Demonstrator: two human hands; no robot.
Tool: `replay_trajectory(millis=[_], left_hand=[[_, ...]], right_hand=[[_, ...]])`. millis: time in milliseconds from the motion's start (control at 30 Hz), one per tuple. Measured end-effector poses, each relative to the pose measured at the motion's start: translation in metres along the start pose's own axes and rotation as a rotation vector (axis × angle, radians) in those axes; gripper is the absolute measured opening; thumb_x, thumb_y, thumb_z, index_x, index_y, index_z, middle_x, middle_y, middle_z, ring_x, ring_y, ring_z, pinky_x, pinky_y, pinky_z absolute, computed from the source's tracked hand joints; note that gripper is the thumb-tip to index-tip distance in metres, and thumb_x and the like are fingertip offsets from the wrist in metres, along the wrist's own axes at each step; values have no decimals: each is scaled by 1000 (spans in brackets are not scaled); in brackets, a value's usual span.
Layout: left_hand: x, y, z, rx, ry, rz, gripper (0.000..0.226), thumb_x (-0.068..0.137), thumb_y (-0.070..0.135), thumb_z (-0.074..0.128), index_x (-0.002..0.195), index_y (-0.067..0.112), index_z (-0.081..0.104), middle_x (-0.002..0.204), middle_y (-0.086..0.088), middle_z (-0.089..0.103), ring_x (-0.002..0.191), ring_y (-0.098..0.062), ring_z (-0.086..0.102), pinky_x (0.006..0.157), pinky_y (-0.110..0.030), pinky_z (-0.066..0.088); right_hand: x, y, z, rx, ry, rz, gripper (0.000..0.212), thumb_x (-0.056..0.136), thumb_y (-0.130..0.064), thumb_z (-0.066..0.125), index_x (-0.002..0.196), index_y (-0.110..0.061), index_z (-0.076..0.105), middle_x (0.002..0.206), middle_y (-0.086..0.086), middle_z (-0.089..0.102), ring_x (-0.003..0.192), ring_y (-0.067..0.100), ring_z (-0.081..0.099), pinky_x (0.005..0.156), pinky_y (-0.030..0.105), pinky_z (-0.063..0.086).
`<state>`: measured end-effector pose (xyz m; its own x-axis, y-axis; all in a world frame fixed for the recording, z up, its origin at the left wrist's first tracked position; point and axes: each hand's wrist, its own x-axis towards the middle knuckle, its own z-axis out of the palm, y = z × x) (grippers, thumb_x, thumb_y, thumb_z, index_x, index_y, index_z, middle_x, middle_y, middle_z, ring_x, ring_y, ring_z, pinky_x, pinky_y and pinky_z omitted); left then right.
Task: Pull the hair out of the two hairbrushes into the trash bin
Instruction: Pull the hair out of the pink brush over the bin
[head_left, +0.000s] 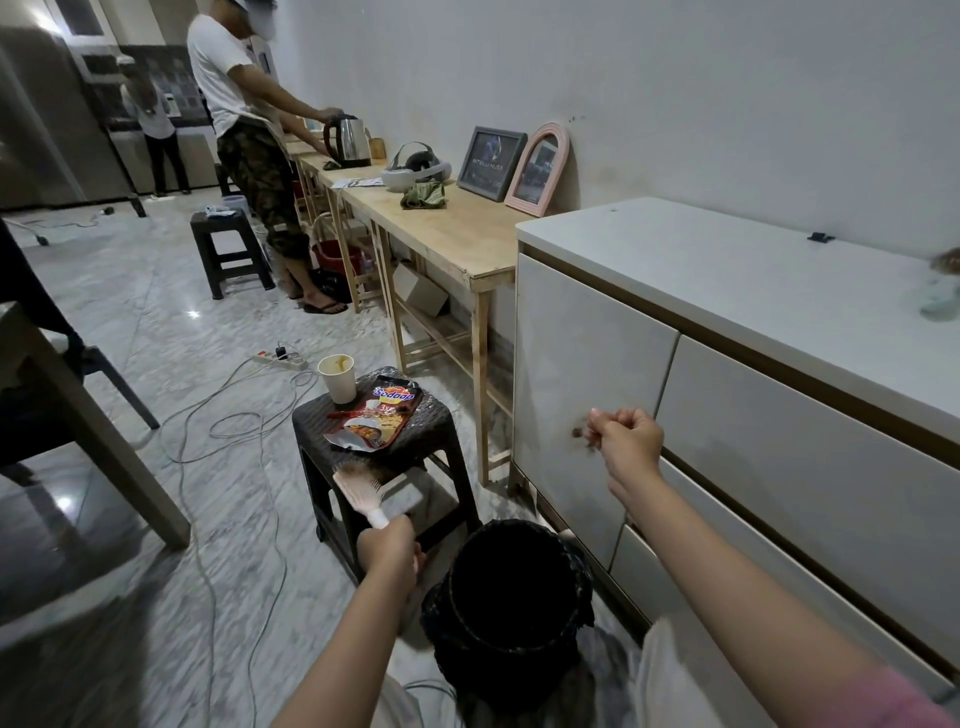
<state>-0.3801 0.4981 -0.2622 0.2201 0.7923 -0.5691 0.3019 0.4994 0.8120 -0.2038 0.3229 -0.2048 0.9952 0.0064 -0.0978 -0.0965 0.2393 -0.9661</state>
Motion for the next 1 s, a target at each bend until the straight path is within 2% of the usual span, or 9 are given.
replay_trajectory(millis=[133, 200, 400, 500, 600, 700, 767, 867, 1000], left_hand=[[-3, 3, 1, 50, -11, 40, 32, 91, 0, 46, 122, -7, 49, 69, -11, 43, 53, -18, 38, 48, -28, 32], [-7, 5, 3, 78, -51, 66, 34, 91, 2, 48, 124, -7, 50, 68, -10, 43, 52, -18, 39, 47, -28, 33], [-23, 11, 11, 130, -176, 201, 18, 91, 8, 51, 105, -1, 56, 65, -9, 46, 51, -19, 42, 48, -26, 35], [-31, 13, 13, 120, -234, 217, 7, 91, 6, 52, 95, 2, 54, 66, -10, 44, 51, -17, 39, 44, -24, 33], [-36, 15, 14, 123, -279, 225, 3, 92, 5, 50, 92, 3, 51, 70, -10, 42, 49, -16, 37, 39, -22, 30], [-39, 15, 13, 152, -310, 247, 5, 93, 5, 48, 89, 2, 48, 65, -9, 41, 45, -15, 36, 35, -20, 29], [-41, 14, 13, 156, -332, 253, 7, 94, 5, 47, 88, 1, 48, 62, -9, 41, 44, -15, 36, 34, -19, 29], [-45, 13, 11, 162, -364, 245, 12, 95, 5, 48, 83, 4, 46, 60, -7, 39, 45, -16, 35, 38, -22, 28], [-47, 11, 10, 181, -364, 236, 18, 95, 7, 50, 78, 6, 47, 60, -6, 41, 47, -16, 38, 45, -25, 31]], right_hand=[[3, 2, 1, -221, -26, -47, 32, 76, 2, 71, 63, -15, 47, 66, 9, 58, 60, 23, 58, 61, 35, 52], [0, 2, 5, -355, -66, -56, 27, 73, -1, 75, 64, -15, 54, 69, 7, 63, 66, 24, 63, 67, 37, 53], [-7, -1, 15, -736, -262, -160, 5, 81, -9, 69, 77, -11, 70, 76, 10, 70, 70, 20, 66, 63, 19, 45], [-9, -3, 21, -901, -444, -141, 13, 89, -15, 60, 85, -10, 71, 79, 4, 64, 82, 19, 61, 74, 22, 42], [-8, -4, 26, -1005, -592, -102, 26, 92, -8, 50, 108, -10, 69, 99, 5, 62, 91, 18, 58, 84, 29, 48], [-7, -7, 28, -987, -609, -85, 33, 85, 5, 47, 97, -15, 71, 104, 6, 66, 73, 17, 68, 81, 36, 58], [-8, -10, 28, -980, -575, -110, 28, 84, 6, 52, 81, -15, 69, 89, 11, 70, 56, 12, 69, 69, 28, 59], [-10, -14, 28, -941, -517, -158, 23, 80, 6, 63, 67, -12, 62, 70, 14, 70, 56, 21, 70, 60, 27, 57], [-12, -14, 28, -958, -485, -191, 19, 79, -9, 72, 64, -11, 60, 68, 10, 70, 55, 19, 69, 57, 24, 51]])
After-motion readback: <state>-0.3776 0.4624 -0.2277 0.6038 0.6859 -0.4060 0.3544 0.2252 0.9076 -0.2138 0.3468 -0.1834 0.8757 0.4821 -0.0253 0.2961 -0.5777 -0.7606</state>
